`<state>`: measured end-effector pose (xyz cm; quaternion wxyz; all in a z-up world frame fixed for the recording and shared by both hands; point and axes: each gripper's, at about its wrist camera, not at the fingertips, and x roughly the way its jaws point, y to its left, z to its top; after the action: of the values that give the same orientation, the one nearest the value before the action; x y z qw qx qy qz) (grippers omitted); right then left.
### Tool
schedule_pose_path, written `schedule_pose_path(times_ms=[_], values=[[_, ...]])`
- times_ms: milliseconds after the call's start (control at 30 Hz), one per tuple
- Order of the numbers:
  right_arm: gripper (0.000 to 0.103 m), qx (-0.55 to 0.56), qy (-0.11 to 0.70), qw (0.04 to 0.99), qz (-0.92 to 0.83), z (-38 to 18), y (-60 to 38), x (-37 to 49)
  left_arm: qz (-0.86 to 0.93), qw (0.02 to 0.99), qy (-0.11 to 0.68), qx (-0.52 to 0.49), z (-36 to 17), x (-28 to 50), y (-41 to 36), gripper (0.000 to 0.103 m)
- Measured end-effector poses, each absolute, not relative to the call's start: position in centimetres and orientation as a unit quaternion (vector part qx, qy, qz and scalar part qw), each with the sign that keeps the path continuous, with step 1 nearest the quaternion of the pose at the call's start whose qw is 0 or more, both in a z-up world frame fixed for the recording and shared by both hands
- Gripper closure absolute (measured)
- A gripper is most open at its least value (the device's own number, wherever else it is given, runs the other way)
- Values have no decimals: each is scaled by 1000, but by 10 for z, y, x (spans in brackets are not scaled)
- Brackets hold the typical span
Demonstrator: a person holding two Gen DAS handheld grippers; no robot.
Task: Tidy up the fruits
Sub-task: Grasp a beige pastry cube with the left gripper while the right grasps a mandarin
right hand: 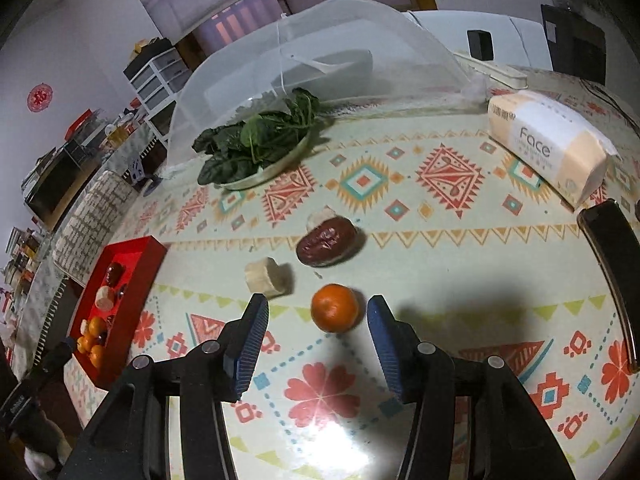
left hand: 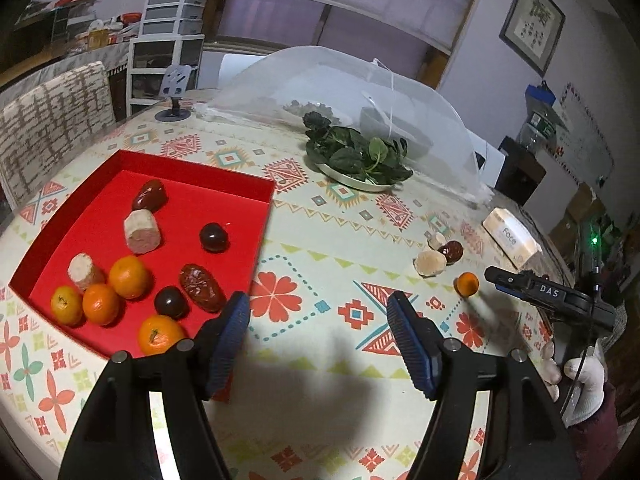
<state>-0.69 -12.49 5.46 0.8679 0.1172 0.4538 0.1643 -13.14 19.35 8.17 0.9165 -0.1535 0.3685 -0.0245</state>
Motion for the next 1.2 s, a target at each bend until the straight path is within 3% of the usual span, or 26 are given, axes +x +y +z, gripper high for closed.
schedule_pose_path(times_ms=[300, 733, 867, 1200], values=[[47, 84, 457, 871, 158, 37, -111, -2, -71, 910, 380, -150, 89, -84, 159, 32], [48, 40, 443, 883, 149, 24, -94, -1, -123, 876, 436, -164, 56, 0, 90, 32], [68, 42, 438, 885, 155, 23, -96, 0, -126, 869, 450, -162, 44, 13, 76, 32], [68, 94, 433, 886, 140, 28, -125, -2, -118, 868, 468, -121, 21, 33, 42, 32]])
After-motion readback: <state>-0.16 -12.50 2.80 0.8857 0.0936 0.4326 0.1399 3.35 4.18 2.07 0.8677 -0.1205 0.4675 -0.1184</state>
